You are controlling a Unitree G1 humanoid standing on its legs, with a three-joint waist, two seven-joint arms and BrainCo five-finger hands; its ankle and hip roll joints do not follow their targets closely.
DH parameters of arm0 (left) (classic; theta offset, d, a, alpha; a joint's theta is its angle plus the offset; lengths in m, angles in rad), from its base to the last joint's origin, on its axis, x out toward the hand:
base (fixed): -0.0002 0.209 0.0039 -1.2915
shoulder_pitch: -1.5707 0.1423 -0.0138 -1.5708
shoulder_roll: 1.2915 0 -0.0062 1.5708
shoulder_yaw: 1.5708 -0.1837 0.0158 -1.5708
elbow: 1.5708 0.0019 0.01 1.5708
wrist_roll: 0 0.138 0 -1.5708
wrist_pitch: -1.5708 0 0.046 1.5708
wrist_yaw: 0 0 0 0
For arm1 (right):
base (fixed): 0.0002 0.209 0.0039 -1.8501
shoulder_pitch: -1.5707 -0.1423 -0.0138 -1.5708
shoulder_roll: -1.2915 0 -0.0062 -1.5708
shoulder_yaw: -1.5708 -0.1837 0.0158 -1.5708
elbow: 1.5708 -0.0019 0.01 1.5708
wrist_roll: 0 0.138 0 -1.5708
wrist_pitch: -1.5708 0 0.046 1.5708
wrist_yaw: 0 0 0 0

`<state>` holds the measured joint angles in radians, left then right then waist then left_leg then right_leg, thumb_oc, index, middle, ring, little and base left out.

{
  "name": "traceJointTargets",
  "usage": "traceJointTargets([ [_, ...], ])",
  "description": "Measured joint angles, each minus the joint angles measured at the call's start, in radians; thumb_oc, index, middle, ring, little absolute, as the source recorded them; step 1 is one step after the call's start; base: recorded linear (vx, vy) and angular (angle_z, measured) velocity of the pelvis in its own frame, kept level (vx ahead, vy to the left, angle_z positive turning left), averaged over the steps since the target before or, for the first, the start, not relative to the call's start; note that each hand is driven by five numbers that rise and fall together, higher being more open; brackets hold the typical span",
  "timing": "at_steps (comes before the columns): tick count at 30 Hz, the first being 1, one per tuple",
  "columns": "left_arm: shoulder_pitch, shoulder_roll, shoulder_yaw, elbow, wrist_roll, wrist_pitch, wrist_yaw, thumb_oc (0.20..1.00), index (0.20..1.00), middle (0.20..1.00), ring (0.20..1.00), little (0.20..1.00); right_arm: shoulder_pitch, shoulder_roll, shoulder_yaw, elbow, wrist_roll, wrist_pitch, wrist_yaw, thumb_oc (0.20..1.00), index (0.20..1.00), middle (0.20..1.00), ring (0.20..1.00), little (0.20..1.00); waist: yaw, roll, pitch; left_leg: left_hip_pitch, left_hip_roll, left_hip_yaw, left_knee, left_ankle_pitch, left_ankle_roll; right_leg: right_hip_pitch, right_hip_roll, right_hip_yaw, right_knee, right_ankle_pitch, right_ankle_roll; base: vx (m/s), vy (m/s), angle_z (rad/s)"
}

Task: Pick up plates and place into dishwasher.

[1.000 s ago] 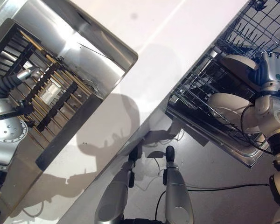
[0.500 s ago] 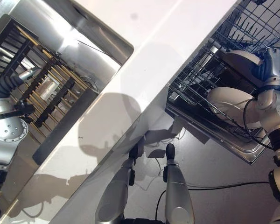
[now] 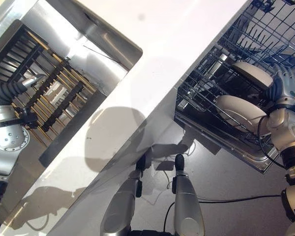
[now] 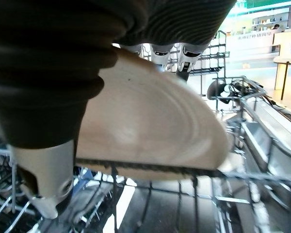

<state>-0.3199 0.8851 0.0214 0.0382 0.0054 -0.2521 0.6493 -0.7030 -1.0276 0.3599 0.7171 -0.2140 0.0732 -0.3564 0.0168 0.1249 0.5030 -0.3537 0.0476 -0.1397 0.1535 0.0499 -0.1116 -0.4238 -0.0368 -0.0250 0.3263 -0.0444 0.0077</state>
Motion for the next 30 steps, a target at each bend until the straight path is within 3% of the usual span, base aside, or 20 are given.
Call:
traceJointTargets([
  [16,0.033,-0.004,0.007,0.002,-0.002,-0.010,-0.022,1.000,1.000,1.000,1.000,1.000,0.036,0.027,-0.051,-0.002,-0.001,0.004,-0.002,1.000,1.000,1.000,1.000,1.000,0.002,0.000,0.000,0.030,0.003,-0.001,-0.012,0.001,0.000,0.038,0.000,-0.010,-0.017,0.001,-0.001,0.00,0.001,0.00],
  [30,0.130,-0.065,0.092,0.001,-0.001,-0.032,-0.045,1.000,1.000,1.000,1.000,1.000,0.230,0.116,-0.270,-0.215,-0.011,-0.033,-0.140,1.000,1.000,1.000,1.000,1.000,0.000,0.002,-0.001,0.105,0.007,0.000,-0.036,0.001,0.002,0.116,-0.001,-0.016,-0.043,-0.001,-0.001,0.06,0.032,0.01],
])
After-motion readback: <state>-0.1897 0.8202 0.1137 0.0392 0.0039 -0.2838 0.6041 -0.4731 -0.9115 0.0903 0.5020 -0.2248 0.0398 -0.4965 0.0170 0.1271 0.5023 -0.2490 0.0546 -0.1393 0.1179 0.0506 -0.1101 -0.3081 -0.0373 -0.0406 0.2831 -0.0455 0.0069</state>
